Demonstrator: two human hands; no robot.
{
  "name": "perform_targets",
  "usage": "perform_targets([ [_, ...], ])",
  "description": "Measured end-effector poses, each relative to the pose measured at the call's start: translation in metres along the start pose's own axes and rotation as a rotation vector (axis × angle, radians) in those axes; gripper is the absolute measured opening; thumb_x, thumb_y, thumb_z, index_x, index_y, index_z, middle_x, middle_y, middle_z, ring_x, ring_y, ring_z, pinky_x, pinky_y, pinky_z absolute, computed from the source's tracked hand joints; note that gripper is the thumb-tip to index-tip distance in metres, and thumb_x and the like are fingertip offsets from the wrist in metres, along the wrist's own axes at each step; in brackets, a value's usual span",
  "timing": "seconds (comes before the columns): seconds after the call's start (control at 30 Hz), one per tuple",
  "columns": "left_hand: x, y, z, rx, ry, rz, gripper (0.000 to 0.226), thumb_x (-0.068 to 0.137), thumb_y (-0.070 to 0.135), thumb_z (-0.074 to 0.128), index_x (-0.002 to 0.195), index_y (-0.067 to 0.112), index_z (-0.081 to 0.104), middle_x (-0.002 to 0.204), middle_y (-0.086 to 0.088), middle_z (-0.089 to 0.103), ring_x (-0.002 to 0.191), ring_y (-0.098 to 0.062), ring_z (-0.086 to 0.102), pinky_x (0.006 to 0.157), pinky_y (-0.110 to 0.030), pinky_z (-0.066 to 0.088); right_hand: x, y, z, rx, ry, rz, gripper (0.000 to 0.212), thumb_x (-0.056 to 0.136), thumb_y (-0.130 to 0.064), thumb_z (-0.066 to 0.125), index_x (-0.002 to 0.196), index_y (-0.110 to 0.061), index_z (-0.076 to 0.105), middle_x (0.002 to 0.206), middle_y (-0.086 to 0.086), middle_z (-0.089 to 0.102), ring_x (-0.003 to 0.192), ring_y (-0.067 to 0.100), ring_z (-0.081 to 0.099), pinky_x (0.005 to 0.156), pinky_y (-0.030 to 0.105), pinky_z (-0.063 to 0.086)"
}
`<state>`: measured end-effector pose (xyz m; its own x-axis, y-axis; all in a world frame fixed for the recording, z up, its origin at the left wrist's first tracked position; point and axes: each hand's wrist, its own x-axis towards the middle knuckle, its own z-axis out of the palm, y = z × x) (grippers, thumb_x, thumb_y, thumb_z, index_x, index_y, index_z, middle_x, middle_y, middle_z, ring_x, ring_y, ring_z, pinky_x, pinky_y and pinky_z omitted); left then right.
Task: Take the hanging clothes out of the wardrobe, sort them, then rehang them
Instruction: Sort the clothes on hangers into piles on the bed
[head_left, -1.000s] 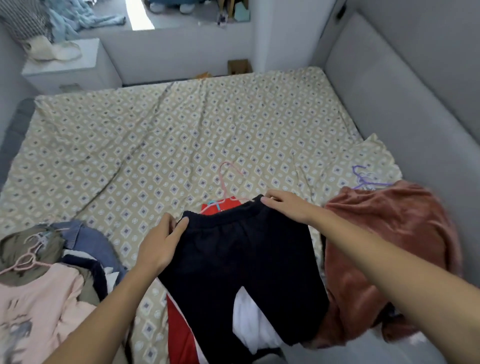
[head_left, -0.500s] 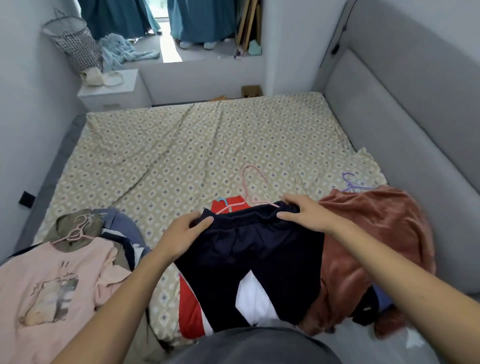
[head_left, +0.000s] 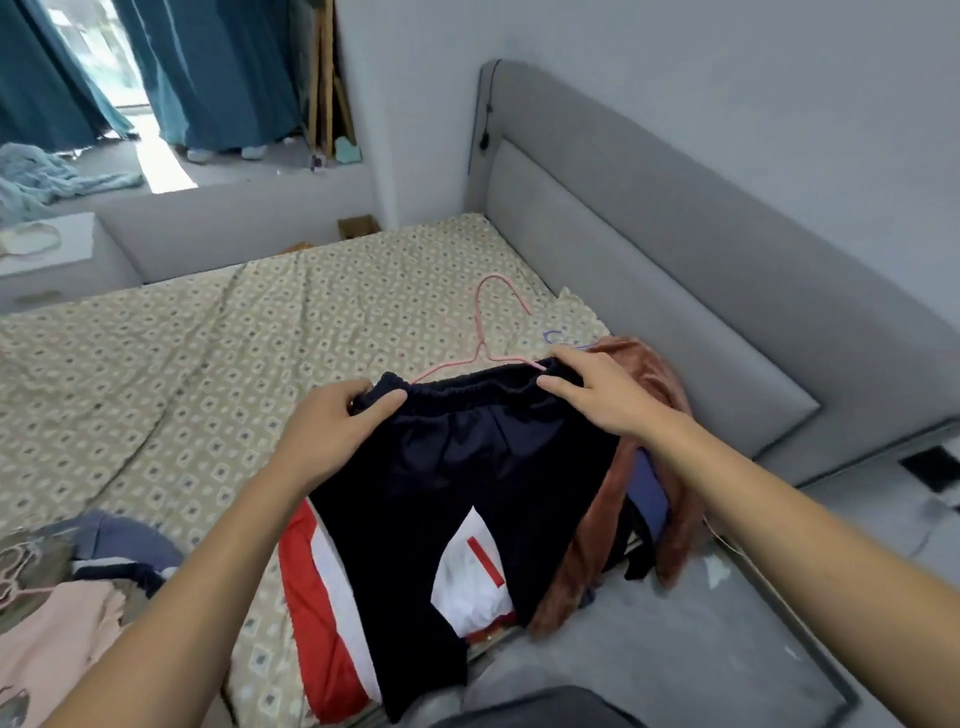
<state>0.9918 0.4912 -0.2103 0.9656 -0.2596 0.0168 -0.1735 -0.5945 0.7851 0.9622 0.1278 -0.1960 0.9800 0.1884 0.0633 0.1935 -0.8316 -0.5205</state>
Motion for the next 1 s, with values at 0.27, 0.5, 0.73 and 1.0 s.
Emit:
perform_targets([
  [0.27,0.025,0.094,0.039,0.079,-0.071,0.198,0.062,0.092,0.065,0.065,0.063,0.015,0.042,0.053,0.008,0.043,0.052,-0.011,0.042,0.058,-0.039,0.032,-0.080,0.032,-0.078,-0.030,0.188,0.112,0.013,0.101,-0.052,0.056,0.095,-0.040,0.058,0.086,-0.016,0.066,0.082,0.007,0.059,0.075,0.039,0.045],
  [0.5,0.047,0.162,0.128,0.084,-0.184,0.298,0.064,0.088,0.071,0.061,0.065,0.015,0.043,0.054,0.007,0.041,0.051,-0.011,0.041,0.057,-0.039,0.033,-0.159,0.099,-0.136,0.004,0.322,0.283,0.020,0.100,-0.044,0.065,0.084,-0.036,0.057,0.077,-0.013,0.064,0.074,0.006,0.058,0.072,0.042,0.047],
  [0.73,0.070,0.242,0.234,0.063,-0.159,0.293,0.060,0.091,0.064,0.066,0.063,0.017,0.040,0.052,0.009,0.040,0.050,-0.010,0.040,0.057,-0.039,0.032,-0.199,0.203,-0.198,0.054,0.375,0.340,0.023,0.093,-0.057,0.060,0.090,-0.034,0.061,0.077,-0.007,0.066,0.077,0.021,0.062,0.078,0.047,0.052],
  [1.0,0.090,0.286,0.316,0.059,-0.076,0.216,0.057,0.093,0.060,0.067,0.063,0.021,0.038,0.052,0.009,0.041,0.052,-0.012,0.041,0.057,-0.041,0.033,-0.184,0.305,-0.245,0.141,0.370,0.292,0.025,0.099,-0.032,0.071,0.079,-0.027,0.056,0.067,0.000,0.056,0.066,0.019,0.051,0.065,0.041,0.040],
])
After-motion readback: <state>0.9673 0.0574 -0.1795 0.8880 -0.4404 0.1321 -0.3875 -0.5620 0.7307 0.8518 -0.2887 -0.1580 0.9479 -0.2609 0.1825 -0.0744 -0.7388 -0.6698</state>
